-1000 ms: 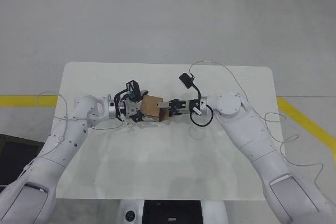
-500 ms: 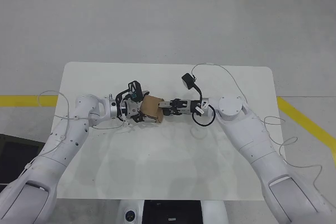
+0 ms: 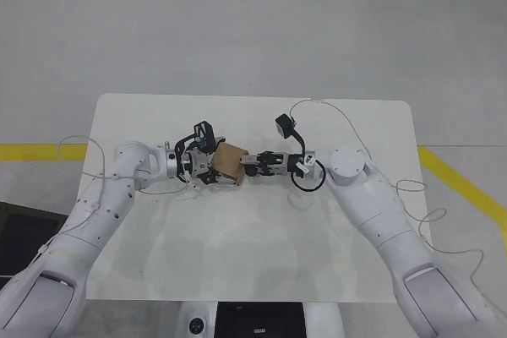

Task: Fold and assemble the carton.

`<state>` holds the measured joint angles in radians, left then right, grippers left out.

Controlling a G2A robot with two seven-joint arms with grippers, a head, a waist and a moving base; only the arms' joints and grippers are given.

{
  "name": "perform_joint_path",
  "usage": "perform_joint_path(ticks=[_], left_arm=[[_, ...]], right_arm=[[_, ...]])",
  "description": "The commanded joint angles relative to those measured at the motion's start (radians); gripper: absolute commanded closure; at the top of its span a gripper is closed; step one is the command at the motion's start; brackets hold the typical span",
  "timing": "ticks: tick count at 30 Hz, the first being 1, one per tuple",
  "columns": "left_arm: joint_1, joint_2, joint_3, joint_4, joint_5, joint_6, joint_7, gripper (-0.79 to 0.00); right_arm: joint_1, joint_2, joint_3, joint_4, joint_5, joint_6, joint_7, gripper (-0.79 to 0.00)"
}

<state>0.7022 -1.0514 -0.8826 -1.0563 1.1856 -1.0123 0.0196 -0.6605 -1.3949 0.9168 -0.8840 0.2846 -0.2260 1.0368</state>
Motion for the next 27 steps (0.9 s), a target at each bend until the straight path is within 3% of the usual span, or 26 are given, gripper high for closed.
perform_joint_path(ticks=[1, 2, 12, 18, 27], left_arm=[[-0.001, -0.001, 0.001, 0.002, 0.0, 0.0, -0.002, -0.785], [-0.002, -0.001, 0.002, 0.002, -0.001, 0.0, -0.003, -0.785], [-0.005, -0.003, 0.012, 0.004, -0.005, 0.0, -0.012, -0.785], [-0.01, -0.004, 0.016, 0.005, -0.007, 0.0, -0.012, -0.785], [-0.01, -0.007, 0.013, 0.012, -0.008, 0.0, -0.009, -0.785]], right_arm=[[0.003, -0.002, -0.003, 0.01, 0.002, -0.005, 0.001, -0.225], [0.005, -0.003, -0.004, 0.014, 0.003, -0.006, 0.004, -0.194], [0.022, -0.009, -0.011, 0.044, 0.005, -0.015, 0.023, -0.194], [0.028, -0.009, -0.012, 0.053, -0.019, -0.019, 0.01, -0.256], [0.031, 0.002, 0.009, 0.042, -0.052, -0.013, 0.013, -0.243]])
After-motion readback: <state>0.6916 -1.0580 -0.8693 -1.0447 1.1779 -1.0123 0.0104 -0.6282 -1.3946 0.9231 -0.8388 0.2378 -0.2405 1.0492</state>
